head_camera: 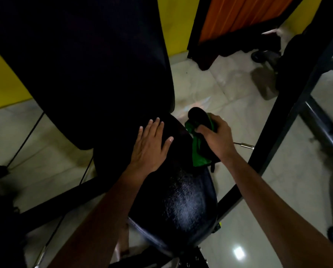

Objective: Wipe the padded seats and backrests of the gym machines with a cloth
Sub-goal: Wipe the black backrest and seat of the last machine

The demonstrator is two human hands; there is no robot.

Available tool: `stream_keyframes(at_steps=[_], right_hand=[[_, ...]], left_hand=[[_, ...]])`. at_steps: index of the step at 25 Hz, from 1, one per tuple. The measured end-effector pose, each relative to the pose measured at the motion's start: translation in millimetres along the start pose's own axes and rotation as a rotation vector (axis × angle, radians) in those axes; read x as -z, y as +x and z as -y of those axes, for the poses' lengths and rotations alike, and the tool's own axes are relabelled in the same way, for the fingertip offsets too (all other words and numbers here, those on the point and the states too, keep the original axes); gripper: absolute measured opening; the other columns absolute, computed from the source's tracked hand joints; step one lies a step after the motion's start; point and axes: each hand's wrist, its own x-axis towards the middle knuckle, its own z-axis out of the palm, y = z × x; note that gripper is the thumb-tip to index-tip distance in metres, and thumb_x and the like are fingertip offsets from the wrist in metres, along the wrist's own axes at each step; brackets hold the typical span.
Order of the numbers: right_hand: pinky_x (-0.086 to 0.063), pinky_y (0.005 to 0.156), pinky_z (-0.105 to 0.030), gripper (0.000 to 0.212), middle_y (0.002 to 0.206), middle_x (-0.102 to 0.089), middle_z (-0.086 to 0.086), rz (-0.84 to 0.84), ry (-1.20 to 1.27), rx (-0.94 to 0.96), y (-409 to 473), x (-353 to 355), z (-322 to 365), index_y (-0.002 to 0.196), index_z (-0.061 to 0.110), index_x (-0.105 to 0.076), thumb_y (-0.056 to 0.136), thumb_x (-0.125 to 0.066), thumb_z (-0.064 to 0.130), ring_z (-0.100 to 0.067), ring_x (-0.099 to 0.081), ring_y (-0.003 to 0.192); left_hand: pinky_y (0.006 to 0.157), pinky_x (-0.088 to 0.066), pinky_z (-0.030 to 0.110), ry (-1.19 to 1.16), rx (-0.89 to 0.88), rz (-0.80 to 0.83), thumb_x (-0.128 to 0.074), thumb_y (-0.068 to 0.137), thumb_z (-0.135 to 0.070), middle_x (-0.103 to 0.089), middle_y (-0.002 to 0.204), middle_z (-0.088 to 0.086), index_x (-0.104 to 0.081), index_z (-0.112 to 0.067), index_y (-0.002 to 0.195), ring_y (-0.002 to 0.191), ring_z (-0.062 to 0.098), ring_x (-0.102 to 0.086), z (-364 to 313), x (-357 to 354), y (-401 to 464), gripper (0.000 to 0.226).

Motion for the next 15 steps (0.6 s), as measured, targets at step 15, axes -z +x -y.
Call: stream_keyframes(at_steps=[15], right_hand=[[-0.048, 0.081, -0.027, 0.025, 0.101, -0.063, -0.006, 0.391, -0.07, -0.188, 97, -49, -7, 0.114, 0.014, -0.062, 0.09, -0.059, 0.014, -0.021, -0.063, 0.094]], left_hand=[[0.117, -0.013, 0.039, 0.024, 0.052, -0.144, -0.028, 0.094, -0.046, -0.04, 0.148, 0.011, -0.043, -0.003, 0.14, 0.14, 0.024, -0.033, 4, -29, 17, 0.064]])
